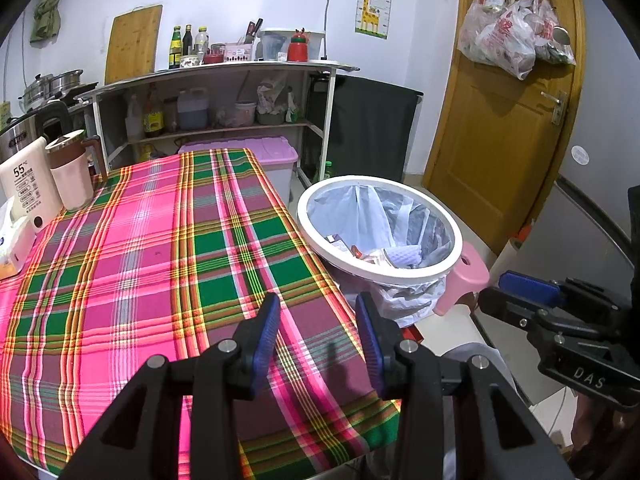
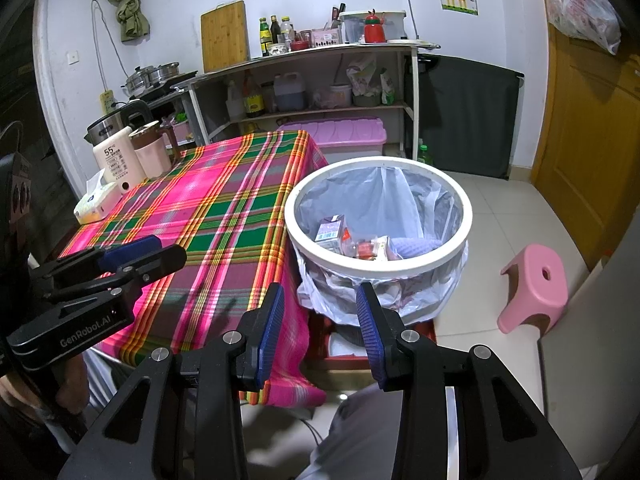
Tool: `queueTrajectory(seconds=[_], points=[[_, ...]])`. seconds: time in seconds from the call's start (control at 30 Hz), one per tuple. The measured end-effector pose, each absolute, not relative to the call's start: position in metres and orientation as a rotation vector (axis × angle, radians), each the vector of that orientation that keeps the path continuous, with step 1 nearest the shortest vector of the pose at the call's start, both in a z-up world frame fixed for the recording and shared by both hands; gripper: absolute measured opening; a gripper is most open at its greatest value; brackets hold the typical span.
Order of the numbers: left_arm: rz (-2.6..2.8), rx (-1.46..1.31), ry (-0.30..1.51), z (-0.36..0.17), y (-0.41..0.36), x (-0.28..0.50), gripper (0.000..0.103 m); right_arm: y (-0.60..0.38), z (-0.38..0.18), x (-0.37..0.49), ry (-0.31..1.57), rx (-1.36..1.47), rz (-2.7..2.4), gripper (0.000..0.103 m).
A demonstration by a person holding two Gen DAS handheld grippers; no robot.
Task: Collect trash
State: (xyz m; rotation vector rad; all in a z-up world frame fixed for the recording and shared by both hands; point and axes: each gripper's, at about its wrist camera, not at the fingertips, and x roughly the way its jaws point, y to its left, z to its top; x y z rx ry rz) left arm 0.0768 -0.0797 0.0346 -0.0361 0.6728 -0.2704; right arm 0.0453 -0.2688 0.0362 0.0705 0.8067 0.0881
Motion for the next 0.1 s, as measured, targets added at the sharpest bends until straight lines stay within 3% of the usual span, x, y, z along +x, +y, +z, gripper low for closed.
queueTrajectory(seconds=[0.1], points=[[-0.268,-0.035,0.672,0.0346,-0.0802,0.0767,0.041,-0.2687,0.0375,0.0465,0.807,0.071,0.088,0.039]])
